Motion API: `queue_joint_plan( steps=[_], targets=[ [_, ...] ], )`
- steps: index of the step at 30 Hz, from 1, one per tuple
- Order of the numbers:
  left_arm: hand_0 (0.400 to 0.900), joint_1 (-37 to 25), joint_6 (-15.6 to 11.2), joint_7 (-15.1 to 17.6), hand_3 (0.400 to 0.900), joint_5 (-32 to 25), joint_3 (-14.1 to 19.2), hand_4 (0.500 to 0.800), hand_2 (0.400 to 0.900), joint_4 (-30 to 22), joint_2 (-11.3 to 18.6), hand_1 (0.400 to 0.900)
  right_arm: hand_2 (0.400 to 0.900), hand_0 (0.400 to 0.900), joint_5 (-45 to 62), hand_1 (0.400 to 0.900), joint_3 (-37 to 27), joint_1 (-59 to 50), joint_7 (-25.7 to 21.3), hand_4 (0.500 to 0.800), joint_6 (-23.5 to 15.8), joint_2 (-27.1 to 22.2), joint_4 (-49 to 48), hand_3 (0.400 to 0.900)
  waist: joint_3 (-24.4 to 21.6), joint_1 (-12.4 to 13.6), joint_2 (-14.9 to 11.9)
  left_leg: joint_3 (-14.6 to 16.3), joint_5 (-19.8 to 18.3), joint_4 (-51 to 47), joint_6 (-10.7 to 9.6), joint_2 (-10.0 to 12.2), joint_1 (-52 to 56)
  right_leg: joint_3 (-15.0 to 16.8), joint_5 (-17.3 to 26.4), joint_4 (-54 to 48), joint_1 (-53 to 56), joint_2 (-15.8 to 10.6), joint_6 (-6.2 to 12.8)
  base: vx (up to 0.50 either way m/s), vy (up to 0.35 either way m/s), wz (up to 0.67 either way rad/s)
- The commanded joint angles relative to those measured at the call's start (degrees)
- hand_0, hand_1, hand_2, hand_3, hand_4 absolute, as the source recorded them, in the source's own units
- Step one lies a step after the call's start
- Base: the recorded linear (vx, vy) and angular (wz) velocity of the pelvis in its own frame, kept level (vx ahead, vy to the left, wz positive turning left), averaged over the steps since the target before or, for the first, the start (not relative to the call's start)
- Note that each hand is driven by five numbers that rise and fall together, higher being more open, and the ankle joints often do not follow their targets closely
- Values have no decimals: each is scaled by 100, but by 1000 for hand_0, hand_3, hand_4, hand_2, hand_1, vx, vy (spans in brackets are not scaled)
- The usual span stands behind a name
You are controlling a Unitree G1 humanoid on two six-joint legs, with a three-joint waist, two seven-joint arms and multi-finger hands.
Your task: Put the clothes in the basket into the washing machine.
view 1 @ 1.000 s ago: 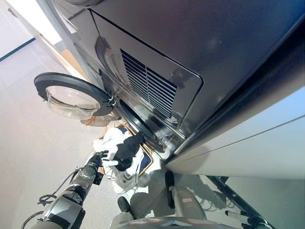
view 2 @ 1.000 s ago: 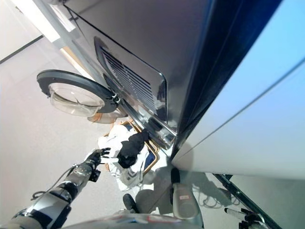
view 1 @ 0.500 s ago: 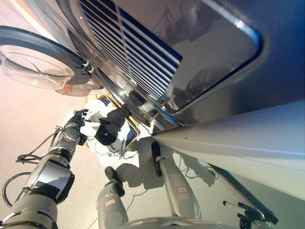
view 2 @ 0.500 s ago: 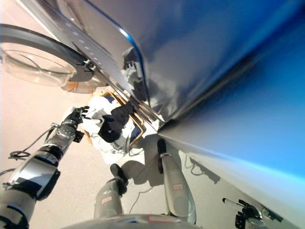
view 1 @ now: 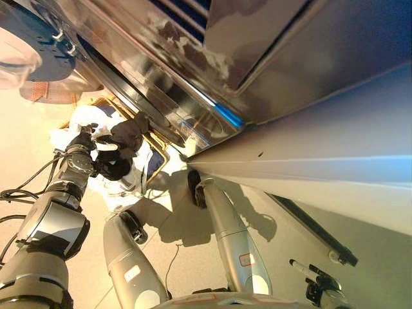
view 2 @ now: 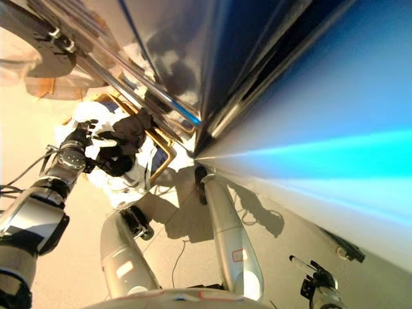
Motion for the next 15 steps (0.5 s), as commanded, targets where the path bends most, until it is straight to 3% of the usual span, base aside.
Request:
queue_joint_plan(
  steps=[1, 7, 15],
  targets=[
    [900, -218, -53, 339, 900, 269, -206, 800, 900, 27, 482, 900, 900, 900, 333, 900, 194, 640, -435, 800, -121, -241, 14, 900, -119, 14, 125, 250, -840, 269, 1082, -137, 769, 41, -904, 280, 221, 51, 618, 16, 6, -28],
    [900, -482, 26, 418, 900, 319, -327, 800, 900, 81, 829, 900, 900, 900, 566, 900, 390, 679, -490, 800, -232, -193, -191, 900, -72, 136, 30, 91, -1186, 1274, 1300, 212, 593, -5, -1230, 958, -186, 407, 469, 11, 2, -34],
    [900, -518, 46, 502, 900, 114, -228, 800, 900, 69, 1052, 900, 900, 900, 715, 900, 448, 921, -561, 800, -303, -126, -368, 900, 8, 252, -3, -19, -1509, 2430, 1433, 575, 330, -50, -1606, 1823, -824, 726, 281, 9, 15, -29]
  ],
)
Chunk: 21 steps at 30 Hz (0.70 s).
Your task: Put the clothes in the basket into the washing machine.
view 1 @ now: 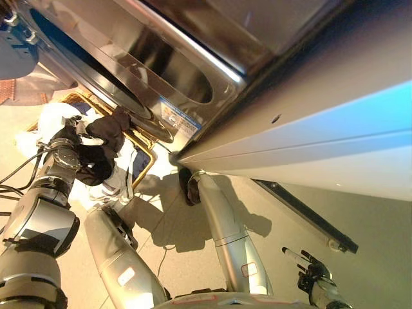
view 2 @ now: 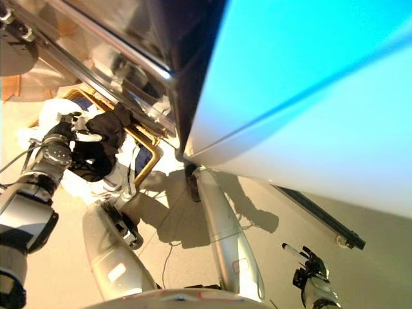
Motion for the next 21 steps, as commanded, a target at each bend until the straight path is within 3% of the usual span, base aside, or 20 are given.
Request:
queue_joint_plan(
  steps=[1, 13, 18, 19, 20, 21],
  targets=[
    [900, -354, -66, 383, 900, -62, -101, 800, 900, 80, 576, 900, 900, 900, 362, 900, 11, 912, -375, 800, -80, -259, 112, 900, 14, 25, 231, 549, -529, 700, 1457, -69, 1194, -17, -1399, 496, 294, 86, 359, -10, 9, -28],
    [900, -497, 47, 480, 900, -246, -249, 800, 900, 120, 816, 900, 900, 900, 647, 900, 125, 1142, -497, 800, -248, -156, -292, 900, 283, 201, 219, -8, -917, 2322, 1592, 366, 338, -401, -1705, 1634, -746, 250, 166, -14, 11, -17],
    [900, -437, 77, 478, 900, -309, -217, 800, 900, 150, 829, 900, 900, 900, 675, 900, 156, 1219, -459, 800, -250, -192, -445, 900, 327, 232, 178, -142, -965, 2667, 1610, 440, 216, -471, -1720, 1843, -932, 303, 143, -18, 44, -23],
    [871, -436, 78, 468, 871, -303, -222, 782, 871, 157, 835, 871, 900, 900, 664, 900, 154, 1232, -459, 800, -249, -201, -469, 900, 320, 228, 171, -147, -967, 2691, 1609, 443, 223, -475, -1720, 1864, -948, 312, 140, -14, 49, -19],
    [622, -429, 89, 446, 622, -295, -232, 633, 622, 184, 843, 622, 900, 900, 667, 900, 133, 1257, -464, 800, -258, -225, -509, 900, 310, 231, 160, -160, -978, 2743, 1613, 450, 219, -500, -1740, 1900, -971, 312, 128, -16, 42, -18],
    [514, -409, 89, 440, 514, -309, -213, 568, 514, 187, 843, 514, 900, 900, 678, 900, 134, 1279, -454, 800, -260, -231, -533, 900, 304, 240, 161, -180, -978, 2792, 1612, 459, 214, -514, -1752, 1933, -993, 318, 122, -19, 43, -17]
  ],
)
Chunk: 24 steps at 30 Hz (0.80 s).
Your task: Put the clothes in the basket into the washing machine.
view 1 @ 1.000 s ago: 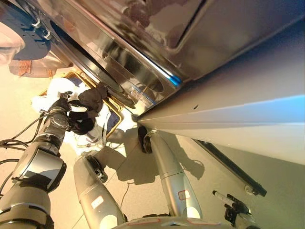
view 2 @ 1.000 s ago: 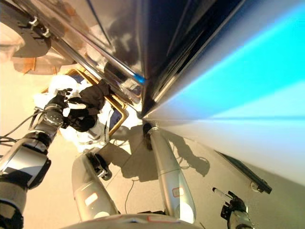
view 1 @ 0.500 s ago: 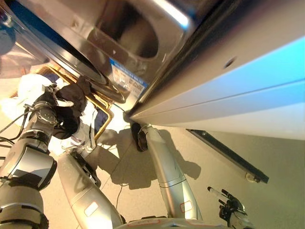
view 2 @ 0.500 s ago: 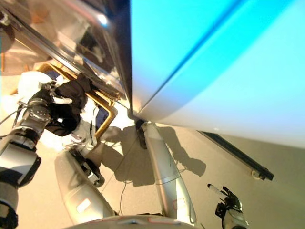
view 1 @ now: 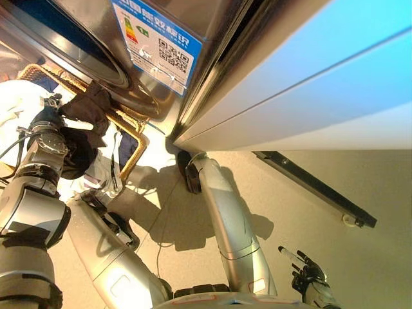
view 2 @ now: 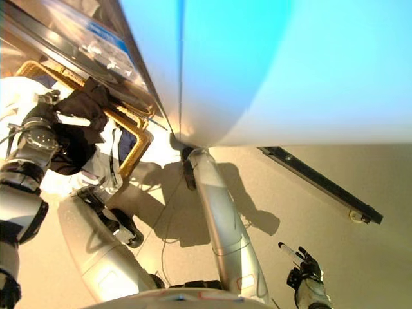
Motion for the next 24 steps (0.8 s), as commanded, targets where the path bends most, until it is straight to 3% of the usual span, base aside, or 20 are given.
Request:
queue_joint_plan(
  steps=[1, 16, 24],
  targets=[
    [400, 83, 1, 209, 400, -48, -198, 500, 400, 208, 466, 400, 900, 900, 213, 900, 73, 1115, -285, 800, -30, -437, -214, 900, -130, 143, 48, 680, 17, 627, 1572, -23, 1585, -212, -1785, 587, 557, 11, -5, -20, 30, -13],
    [400, 16, 17, 192, 400, -76, -310, 500, 400, 135, 435, 400, 900, 900, 265, 900, 86, 1270, -156, 800, -6, -526, -497, 900, -261, 79, -12, 607, 51, 761, 1580, -60, 1518, -264, -1916, 733, 407, -78, -154, -2, 7, 2],
    [400, 141, -25, 179, 400, -116, -192, 500, 400, -15, 450, 400, 900, 900, 253, 900, 85, 1267, -48, 800, 77, -444, -322, 900, -496, -8, -53, 839, 335, -124, 1486, 37, 1780, -224, -1914, 86, 765, 28, -284, 49, -53, 12]
  ],
)
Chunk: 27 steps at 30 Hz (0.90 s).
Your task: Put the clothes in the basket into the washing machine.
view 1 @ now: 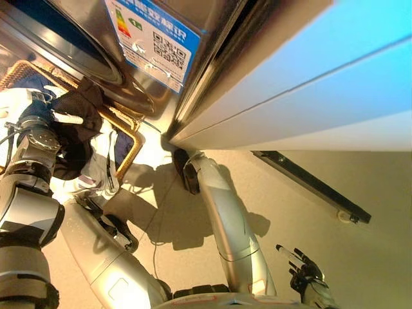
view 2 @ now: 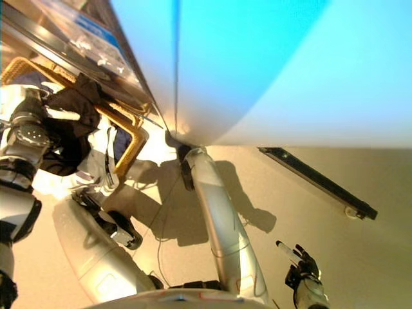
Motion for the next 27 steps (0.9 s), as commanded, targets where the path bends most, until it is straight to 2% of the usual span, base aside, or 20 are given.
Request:
queue_joint_plan(
  steps=[1, 6, 11, 13, 18, 22, 27],
  targets=[
    [400, 308, -81, 74, 400, -134, -145, 500, 400, 65, 261, 400, 900, 900, 205, 900, 29, 1068, -134, 800, 36, -462, 177, 900, -463, -12, 130, 805, 495, -77, 1438, -93, 1855, -140, -1873, 69, 882, 47, -298, 66, -68, 21],
    [400, 617, -184, 13, 400, -492, 219, 500, 400, 7, 163, 400, 900, 900, 145, 900, -123, 903, -181, 800, 87, -435, 602, 900, -620, -160, 156, 1213, 815, -1281, 1318, -299, 2270, 97, -1590, -947, 1511, 87, -214, 68, -59, 26],
    [400, 960, -265, -88, 400, -961, 716, 500, 400, 13, -51, 400, 900, 900, 10, 900, -344, 721, -238, 800, 176, -466, 1022, 900, -709, -314, 301, 1768, 1124, -2624, 1223, -624, 2884, 419, -1064, -2080, 2246, 0, -4, 57, -8, 29],
    [400, 1115, -290, -104, 400, -1084, 878, 500, 400, 80, -124, 400, 900, 900, -5, 900, -388, 709, -247, 800, 193, -459, 1050, 900, -781, -347, 324, 1932, 1259, -2967, 1161, -679, 3059, 485, -924, -2415, 2466, -19, 38, 65, 0, 16],
    [400, 1590, -442, -127, 400, -2077, 1623, 500, 400, 53, -331, 400, 900, 900, -124, 900, -509, 684, -228, 800, 296, -345, 1175, 900, -1001, -376, 445, 2406, 1424, -3923, 1024, -1002, 3574, 772, -483, -3330, 3129, -117, 136, 74, 13, 11],
    [400, 1940, -571, -201, 400, -2634, 2034, 500, 400, -51, -455, 400, 900, 900, -221, 900, -593, 643, -212, 800, 383, -361, 1272, 900, -1100, -378, 522, 2710, 1570, -4509, 944, -1204, 3987, 967, -324, -3834, 3560, -201, 189, 59, 31, 3],
    [400, 2147, -686, -312, 400, -2961, 2196, 500, 400, -263, -570, 400, 900, 900, -358, 900, -762, 631, -133, 800, 530, -441, 1443, 900, -1218, -374, 688, 3008, 1667, -5333, 907, -1570, 4539, 1192, -80, -4427, 4150, -471, 291, 55, 51, 10]
  ],
)
